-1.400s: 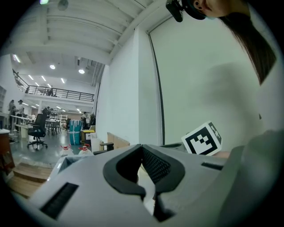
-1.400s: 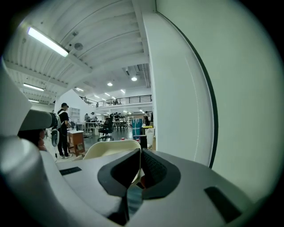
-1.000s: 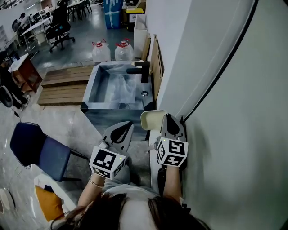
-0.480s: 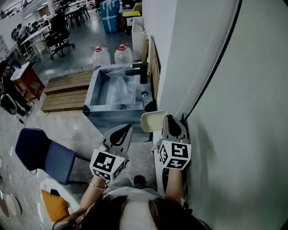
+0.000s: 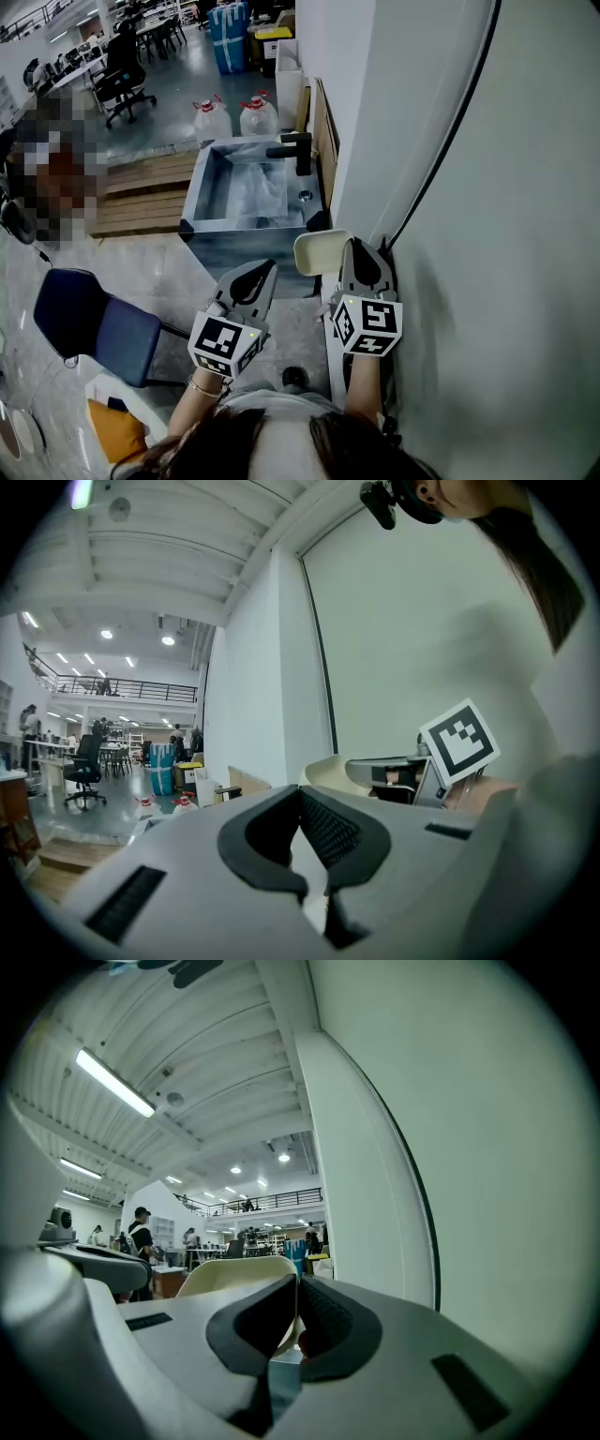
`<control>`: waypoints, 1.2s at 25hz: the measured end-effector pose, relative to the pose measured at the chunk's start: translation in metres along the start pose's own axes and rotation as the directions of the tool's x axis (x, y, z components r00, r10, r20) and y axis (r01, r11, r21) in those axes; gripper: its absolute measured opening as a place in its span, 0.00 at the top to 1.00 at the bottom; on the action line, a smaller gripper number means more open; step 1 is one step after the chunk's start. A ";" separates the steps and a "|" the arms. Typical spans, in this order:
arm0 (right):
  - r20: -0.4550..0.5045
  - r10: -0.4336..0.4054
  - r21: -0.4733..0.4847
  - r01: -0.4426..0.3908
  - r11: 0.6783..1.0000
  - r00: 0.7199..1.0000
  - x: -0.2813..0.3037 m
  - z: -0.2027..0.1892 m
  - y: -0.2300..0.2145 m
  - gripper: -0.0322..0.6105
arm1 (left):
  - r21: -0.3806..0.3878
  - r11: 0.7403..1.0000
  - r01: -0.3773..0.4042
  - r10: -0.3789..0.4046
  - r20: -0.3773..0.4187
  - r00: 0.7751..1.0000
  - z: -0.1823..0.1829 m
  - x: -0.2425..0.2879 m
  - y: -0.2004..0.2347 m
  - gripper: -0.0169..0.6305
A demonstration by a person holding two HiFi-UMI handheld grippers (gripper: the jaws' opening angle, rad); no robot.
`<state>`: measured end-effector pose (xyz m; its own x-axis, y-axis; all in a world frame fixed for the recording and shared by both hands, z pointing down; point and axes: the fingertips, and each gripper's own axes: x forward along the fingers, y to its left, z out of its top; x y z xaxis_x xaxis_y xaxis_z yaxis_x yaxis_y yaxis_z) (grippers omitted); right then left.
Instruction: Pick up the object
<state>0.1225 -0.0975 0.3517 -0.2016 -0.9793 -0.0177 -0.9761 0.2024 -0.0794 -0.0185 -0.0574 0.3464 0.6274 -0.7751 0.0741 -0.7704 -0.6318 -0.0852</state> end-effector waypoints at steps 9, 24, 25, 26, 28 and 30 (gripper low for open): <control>0.014 -0.016 -0.019 0.017 1.000 1.000 -0.019 0.012 0.028 0.90 | -0.013 1.000 0.012 -0.011 0.018 1.000 0.004 -0.027 0.010 0.96; 0.012 -0.019 -0.050 0.020 0.999 1.000 -0.065 0.018 0.066 0.90 | -0.033 0.999 0.009 -0.008 0.034 0.999 0.002 -0.077 0.011 0.96; 0.011 -0.020 -0.052 0.021 0.998 1.000 -0.070 0.019 0.068 0.90 | -0.033 0.999 0.010 -0.009 0.035 0.999 0.002 -0.081 0.009 0.96; 0.011 -0.021 -0.054 0.021 0.998 1.000 -0.074 0.020 0.070 0.90 | -0.034 0.999 0.010 -0.009 0.034 0.999 0.003 -0.085 0.008 0.96; 0.012 -0.020 -0.057 0.021 0.998 1.000 -0.081 0.021 0.074 0.90 | -0.036 0.999 0.010 -0.009 0.034 0.999 0.002 -0.092 0.007 0.96; 0.014 -0.019 -0.062 0.020 0.998 1.000 -0.087 0.021 0.078 0.90 | -0.036 0.999 0.005 -0.004 0.045 0.999 0.003 -0.098 0.006 0.96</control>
<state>0.0656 0.0037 0.3257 -0.1821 -0.9828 -0.0298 -0.9830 0.1827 -0.0176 -0.0842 0.0150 0.3360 0.6348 -0.7721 0.0297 -0.7706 -0.6354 -0.0487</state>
